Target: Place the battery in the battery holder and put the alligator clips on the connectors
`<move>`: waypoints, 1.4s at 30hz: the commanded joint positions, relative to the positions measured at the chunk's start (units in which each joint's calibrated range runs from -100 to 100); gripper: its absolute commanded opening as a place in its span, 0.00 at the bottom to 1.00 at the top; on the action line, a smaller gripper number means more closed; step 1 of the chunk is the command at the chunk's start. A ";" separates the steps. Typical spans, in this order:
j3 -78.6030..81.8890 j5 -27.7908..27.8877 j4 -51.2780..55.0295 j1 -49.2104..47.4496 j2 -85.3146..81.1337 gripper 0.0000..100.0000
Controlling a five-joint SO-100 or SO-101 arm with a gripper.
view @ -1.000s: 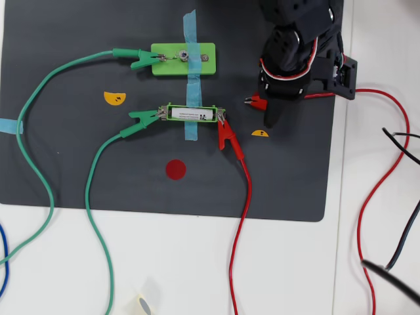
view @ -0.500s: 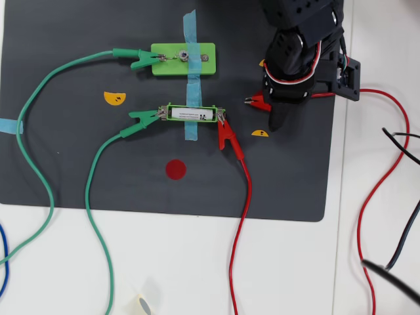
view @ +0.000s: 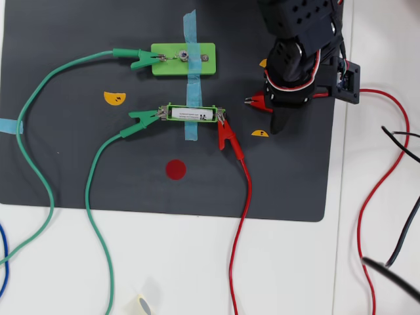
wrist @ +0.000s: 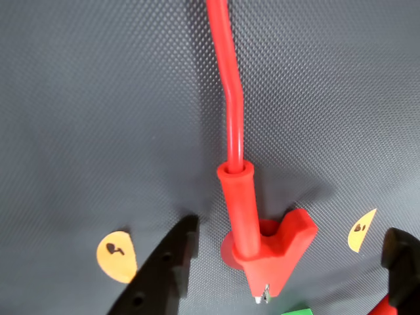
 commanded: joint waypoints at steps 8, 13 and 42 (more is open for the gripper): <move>-12.66 -0.24 12.03 3.27 10.25 0.28; -14.76 -0.66 13.92 4.18 12.13 0.28; -5.90 -0.92 19.76 3.77 -8.55 0.01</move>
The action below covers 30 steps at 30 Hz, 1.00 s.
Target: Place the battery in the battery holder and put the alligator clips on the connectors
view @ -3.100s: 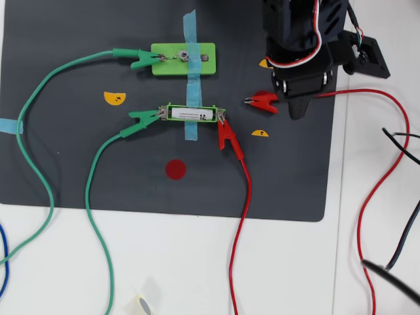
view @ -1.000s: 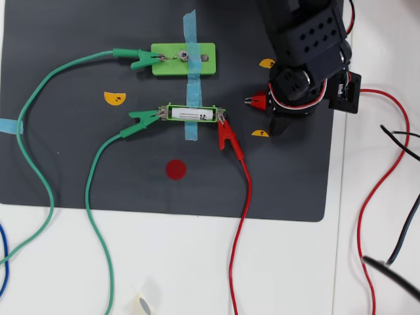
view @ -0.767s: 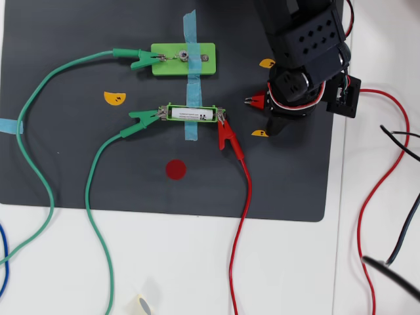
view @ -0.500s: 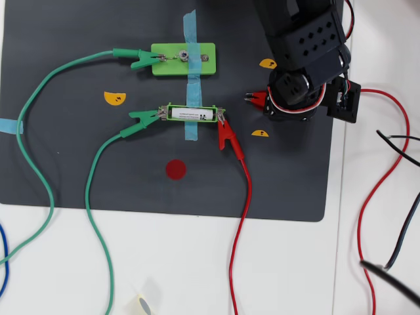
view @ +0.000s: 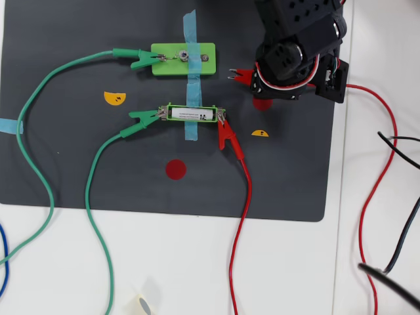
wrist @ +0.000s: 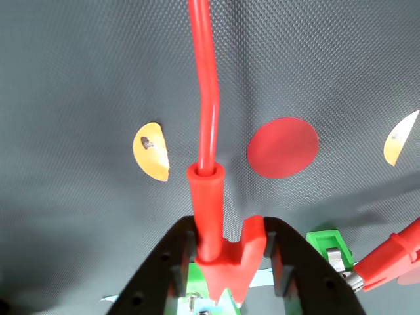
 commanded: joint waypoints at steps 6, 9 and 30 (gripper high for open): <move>2.42 -1.86 -0.57 1.49 -3.68 0.01; 4.26 -2.90 -0.66 1.49 -3.77 0.01; 6.19 -5.40 -0.66 9.57 -2.92 0.01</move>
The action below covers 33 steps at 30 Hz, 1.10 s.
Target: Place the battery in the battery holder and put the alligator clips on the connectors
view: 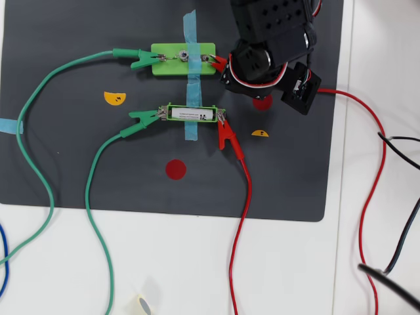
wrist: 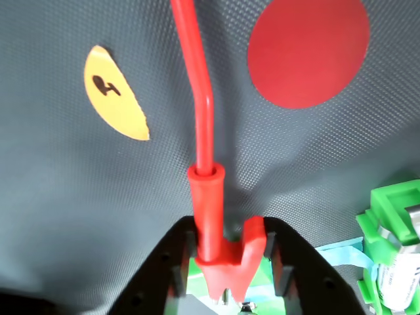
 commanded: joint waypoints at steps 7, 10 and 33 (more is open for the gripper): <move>1.72 -0.34 -0.49 7.42 -1.74 0.01; 2.42 -0.34 -0.57 7.52 -1.91 0.01; 26.81 17.64 -3.32 4.29 -57.46 0.29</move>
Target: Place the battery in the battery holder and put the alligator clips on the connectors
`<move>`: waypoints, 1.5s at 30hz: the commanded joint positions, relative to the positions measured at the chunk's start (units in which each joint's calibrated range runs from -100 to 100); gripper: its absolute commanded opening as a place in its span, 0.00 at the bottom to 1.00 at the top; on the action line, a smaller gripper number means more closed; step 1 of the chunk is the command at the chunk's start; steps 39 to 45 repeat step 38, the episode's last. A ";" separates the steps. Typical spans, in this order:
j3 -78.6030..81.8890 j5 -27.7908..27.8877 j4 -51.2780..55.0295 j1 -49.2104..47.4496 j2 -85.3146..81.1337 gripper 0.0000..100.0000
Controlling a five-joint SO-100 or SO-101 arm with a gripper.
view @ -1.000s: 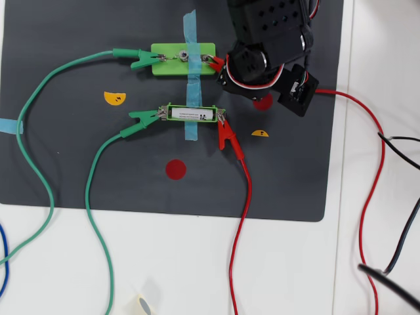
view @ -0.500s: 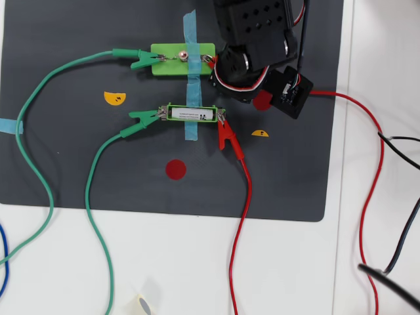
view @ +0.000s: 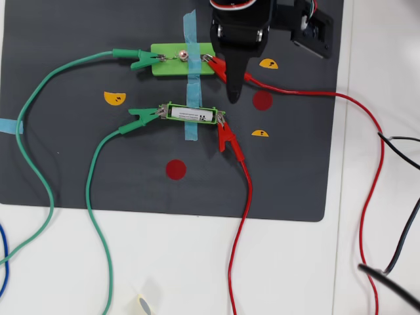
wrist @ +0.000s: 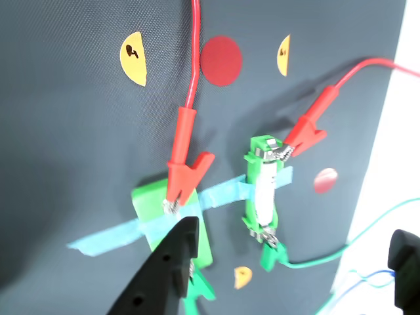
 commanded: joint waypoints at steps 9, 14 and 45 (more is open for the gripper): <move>31.79 19.06 -5.48 26.30 -53.34 0.29; 39.24 18.64 -7.88 28.72 -58.70 0.29; 44.16 18.59 -10.72 28.82 -58.79 0.01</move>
